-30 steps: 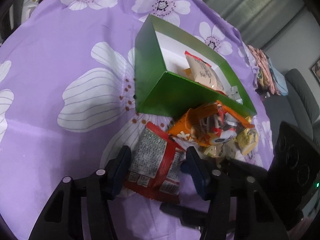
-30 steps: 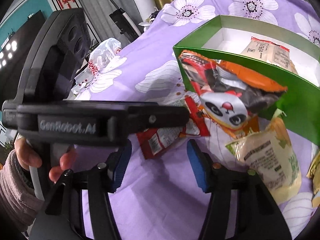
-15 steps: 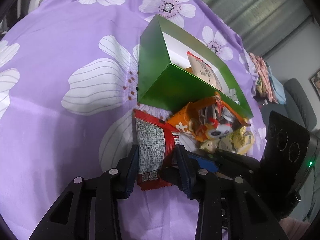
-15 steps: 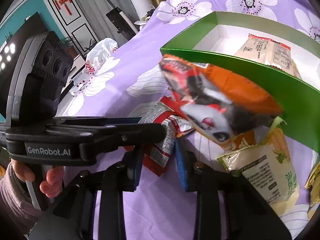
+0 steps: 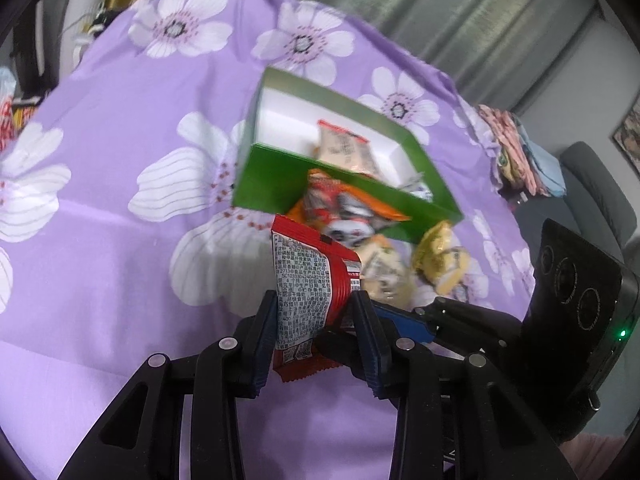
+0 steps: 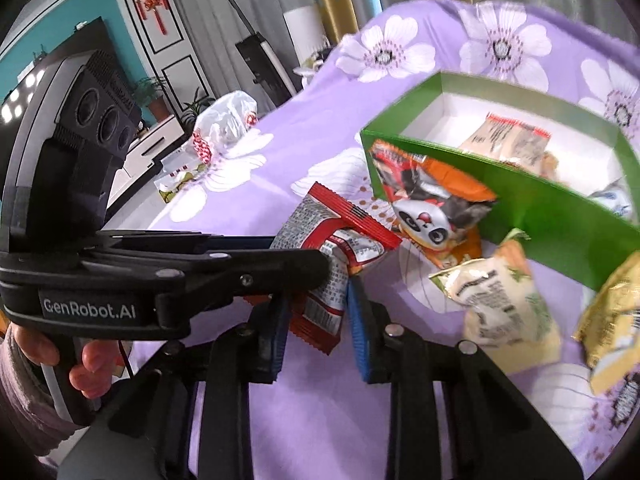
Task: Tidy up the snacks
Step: 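Carry the red snack bag with the left gripper over the box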
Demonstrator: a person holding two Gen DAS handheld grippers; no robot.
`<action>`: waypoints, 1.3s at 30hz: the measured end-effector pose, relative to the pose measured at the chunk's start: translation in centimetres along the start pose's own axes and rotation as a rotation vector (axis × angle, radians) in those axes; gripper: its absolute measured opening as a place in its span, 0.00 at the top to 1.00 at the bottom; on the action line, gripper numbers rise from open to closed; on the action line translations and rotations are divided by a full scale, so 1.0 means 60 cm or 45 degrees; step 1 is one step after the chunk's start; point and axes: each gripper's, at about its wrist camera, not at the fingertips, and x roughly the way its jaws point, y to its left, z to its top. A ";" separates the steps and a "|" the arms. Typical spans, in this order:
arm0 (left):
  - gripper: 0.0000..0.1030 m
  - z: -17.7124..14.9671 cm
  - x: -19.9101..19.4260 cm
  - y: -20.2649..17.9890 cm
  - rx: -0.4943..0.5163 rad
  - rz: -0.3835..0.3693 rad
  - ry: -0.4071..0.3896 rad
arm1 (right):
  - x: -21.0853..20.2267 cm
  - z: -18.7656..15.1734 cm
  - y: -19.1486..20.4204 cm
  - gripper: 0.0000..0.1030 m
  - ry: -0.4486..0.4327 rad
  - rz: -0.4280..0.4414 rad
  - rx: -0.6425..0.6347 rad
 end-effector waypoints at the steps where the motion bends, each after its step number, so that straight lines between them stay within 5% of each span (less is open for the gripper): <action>1: 0.64 0.001 -0.005 -0.008 0.017 0.002 -0.007 | -0.010 -0.001 0.002 0.73 -0.016 -0.005 -0.006; 18: 0.64 -0.010 -0.048 -0.150 0.246 0.032 -0.067 | -0.154 -0.032 -0.001 0.73 -0.211 -0.088 0.007; 39: 0.64 -0.031 -0.066 -0.240 0.365 0.051 -0.091 | -0.236 -0.066 -0.009 0.72 -0.326 -0.129 0.016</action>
